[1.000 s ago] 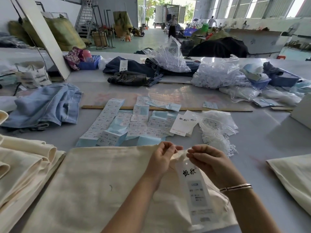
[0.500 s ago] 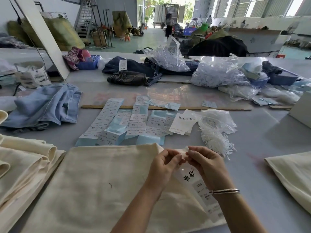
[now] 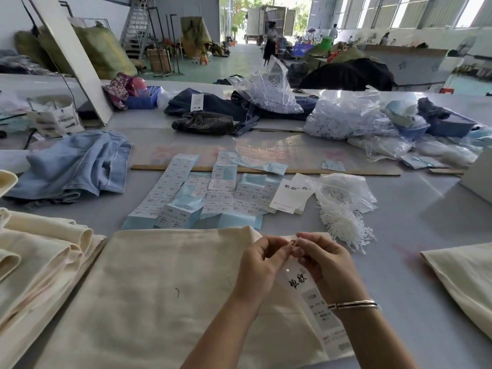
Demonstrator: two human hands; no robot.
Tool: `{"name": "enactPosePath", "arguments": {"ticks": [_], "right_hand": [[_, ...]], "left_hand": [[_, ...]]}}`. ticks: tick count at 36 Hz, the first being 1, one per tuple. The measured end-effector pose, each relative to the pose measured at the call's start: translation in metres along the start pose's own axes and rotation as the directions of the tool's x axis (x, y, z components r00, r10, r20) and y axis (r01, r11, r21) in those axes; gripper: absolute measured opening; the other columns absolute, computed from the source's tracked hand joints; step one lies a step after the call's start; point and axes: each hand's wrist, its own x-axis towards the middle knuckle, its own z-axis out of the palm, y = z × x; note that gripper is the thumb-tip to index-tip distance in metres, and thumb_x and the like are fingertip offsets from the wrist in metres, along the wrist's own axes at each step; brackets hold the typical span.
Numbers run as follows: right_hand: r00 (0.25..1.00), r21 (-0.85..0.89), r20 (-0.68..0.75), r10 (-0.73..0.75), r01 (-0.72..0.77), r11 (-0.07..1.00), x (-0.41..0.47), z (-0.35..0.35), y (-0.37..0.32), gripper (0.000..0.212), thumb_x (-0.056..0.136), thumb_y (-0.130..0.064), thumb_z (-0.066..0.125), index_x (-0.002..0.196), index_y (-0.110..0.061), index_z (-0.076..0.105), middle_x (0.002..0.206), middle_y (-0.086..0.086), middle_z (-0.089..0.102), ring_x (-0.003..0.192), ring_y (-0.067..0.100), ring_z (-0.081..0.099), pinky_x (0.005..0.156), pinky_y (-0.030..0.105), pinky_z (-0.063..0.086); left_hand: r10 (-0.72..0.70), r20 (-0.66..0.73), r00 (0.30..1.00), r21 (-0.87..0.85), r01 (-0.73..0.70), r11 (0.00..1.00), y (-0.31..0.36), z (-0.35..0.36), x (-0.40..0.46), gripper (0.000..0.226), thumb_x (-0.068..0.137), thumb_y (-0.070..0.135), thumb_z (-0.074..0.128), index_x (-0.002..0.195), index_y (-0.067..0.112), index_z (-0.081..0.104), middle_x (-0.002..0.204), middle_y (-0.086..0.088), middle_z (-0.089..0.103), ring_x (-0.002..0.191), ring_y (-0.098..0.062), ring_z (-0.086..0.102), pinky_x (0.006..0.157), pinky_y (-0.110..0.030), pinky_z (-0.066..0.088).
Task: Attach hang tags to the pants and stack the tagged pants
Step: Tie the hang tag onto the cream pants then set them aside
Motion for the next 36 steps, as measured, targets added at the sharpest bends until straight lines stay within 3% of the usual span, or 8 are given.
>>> {"name": "enactPosePath", "arguments": {"ticks": [4, 9, 24, 31, 36], "right_hand": [[1.0, 0.014, 0.002, 0.017, -0.017, 1.0, 0.0004, -0.0004, 0.0014, 0.019, 0.066, -0.008, 0.068, 0.083, 0.001, 0.07, 0.065, 0.012, 0.067, 0.054, 0.013, 0.062, 0.053, 0.017, 0.052], [0.999, 0.047, -0.01, 0.031, -0.03, 0.998, 0.0015, 0.0003, 0.0023, 0.014, 0.066, -0.01, 0.069, 0.075, -0.003, 0.075, 0.061, 0.011, 0.064, 0.052, 0.012, 0.06, 0.052, 0.017, 0.052], [0.999, 0.059, -0.016, 0.043, -0.042, 0.997, 0.0026, 0.0023, 0.0065, 0.016, 0.067, -0.005, 0.069, 0.08, 0.001, 0.072, 0.062, 0.011, 0.065, 0.051, 0.012, 0.06, 0.052, 0.017, 0.052], [0.998, 0.008, -0.016, 0.055, -0.055, 0.998, 0.001, 0.0046, 0.0092, 0.012, 0.064, -0.009, 0.07, 0.073, -0.009, 0.078, 0.059, 0.007, 0.064, 0.048, 0.007, 0.056, 0.052, 0.015, 0.051], [0.999, -0.097, -0.035, 0.001, -0.004, 0.995, 0.0012, 0.0052, 0.01, 0.01, 0.069, -0.01, 0.071, 0.073, -0.014, 0.079, 0.054, 0.004, 0.059, 0.047, 0.006, 0.051, 0.05, 0.014, 0.047]], "left_hand": [[0.003, -0.01, 1.0, -0.001, -0.003, 1.0, 0.0016, -0.0001, 0.0, 0.003, 0.086, 0.012, 0.069, 0.087, 0.012, 0.072, 0.083, -0.012, 0.074, 0.075, -0.015, 0.068, 0.07, -0.023, 0.055], [-0.003, 0.0, 1.0, -0.005, 0.003, 1.0, 0.0039, 0.0009, 0.0002, 0.008, 0.085, 0.009, 0.07, 0.082, 0.016, 0.073, 0.078, -0.005, 0.075, 0.073, -0.011, 0.069, 0.067, -0.019, 0.054], [-0.054, -0.059, 0.997, -0.043, 0.052, 0.998, 0.0021, 0.0038, -0.0011, 0.004, 0.085, 0.008, 0.069, 0.083, 0.009, 0.072, 0.081, -0.011, 0.074, 0.075, -0.015, 0.069, 0.071, -0.022, 0.054], [-0.122, -0.078, 0.989, -0.114, 0.112, 0.987, 0.0012, 0.0053, -0.0051, 0.004, 0.082, 0.018, 0.073, 0.078, 0.015, 0.074, 0.072, -0.002, 0.074, 0.064, -0.006, 0.066, 0.057, -0.016, 0.05], [-0.174, -0.059, 0.983, -0.121, 0.166, 0.979, 0.0036, 0.0064, -0.0049, 0.014, 0.069, 0.036, 0.076, 0.076, 0.025, 0.078, 0.078, -0.003, 0.075, 0.069, -0.009, 0.068, 0.062, -0.02, 0.052]]}}
